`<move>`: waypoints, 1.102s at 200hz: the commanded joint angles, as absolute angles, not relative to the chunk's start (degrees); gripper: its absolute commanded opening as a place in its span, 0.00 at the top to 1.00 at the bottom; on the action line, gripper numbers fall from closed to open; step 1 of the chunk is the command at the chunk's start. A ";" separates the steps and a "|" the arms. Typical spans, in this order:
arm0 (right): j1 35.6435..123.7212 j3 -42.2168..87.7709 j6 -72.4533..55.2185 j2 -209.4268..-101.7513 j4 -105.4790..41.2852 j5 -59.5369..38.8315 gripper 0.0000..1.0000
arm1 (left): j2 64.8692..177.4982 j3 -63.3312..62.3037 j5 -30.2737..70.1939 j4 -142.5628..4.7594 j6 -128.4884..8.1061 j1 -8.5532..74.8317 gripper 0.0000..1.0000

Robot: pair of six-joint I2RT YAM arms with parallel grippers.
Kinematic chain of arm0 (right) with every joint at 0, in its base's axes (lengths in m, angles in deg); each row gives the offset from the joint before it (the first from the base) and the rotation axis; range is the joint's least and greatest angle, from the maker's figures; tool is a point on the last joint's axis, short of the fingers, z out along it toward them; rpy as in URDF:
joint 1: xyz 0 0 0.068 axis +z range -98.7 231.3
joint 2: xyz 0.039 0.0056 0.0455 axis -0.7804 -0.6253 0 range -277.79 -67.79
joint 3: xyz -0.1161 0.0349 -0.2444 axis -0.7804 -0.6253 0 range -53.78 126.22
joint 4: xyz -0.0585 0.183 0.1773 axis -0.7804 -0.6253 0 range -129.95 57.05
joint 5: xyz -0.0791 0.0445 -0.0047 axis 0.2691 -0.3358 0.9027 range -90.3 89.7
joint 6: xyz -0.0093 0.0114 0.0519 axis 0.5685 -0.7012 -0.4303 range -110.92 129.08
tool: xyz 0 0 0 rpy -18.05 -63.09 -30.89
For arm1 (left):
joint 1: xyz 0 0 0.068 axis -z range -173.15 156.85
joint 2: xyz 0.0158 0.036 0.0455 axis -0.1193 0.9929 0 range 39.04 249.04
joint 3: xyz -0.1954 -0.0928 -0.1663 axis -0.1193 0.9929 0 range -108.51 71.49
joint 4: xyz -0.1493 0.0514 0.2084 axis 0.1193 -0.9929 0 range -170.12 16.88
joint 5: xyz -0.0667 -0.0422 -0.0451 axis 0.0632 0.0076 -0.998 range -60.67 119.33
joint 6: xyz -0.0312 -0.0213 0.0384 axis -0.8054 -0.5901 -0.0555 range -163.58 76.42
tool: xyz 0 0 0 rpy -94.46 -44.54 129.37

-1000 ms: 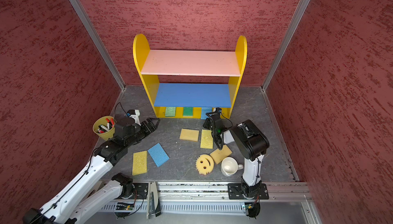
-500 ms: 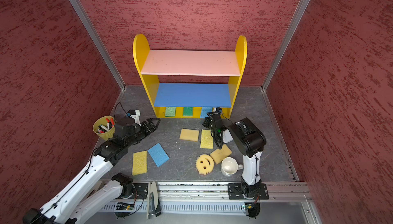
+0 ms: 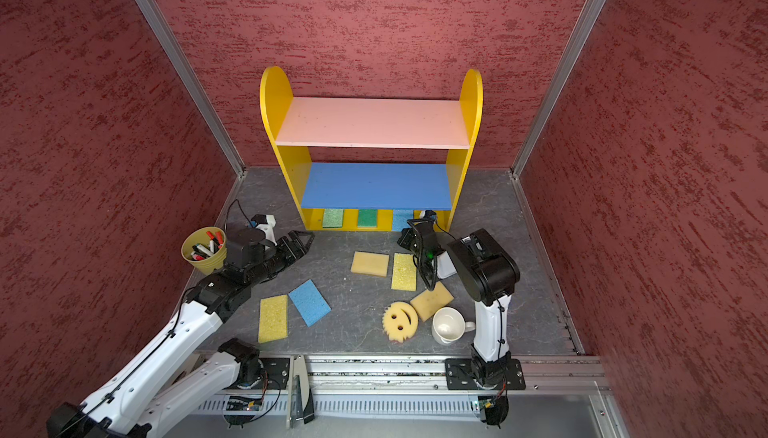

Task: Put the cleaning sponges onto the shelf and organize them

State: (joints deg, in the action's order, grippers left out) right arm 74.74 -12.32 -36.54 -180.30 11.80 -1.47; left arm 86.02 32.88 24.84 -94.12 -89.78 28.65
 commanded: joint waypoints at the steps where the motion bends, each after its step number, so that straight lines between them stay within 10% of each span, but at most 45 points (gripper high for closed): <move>1: 73.41 -10.26 -37.29 -180.16 13.50 0.14 1.00 | 86.06 31.18 24.15 -93.51 -89.13 28.29 0.18; 220: 73.84 -20.90 -55.15 -173.79 20.11 -2.21 1.00 | 83.13 33.65 24.07 -93.49 -89.32 28.23 0.18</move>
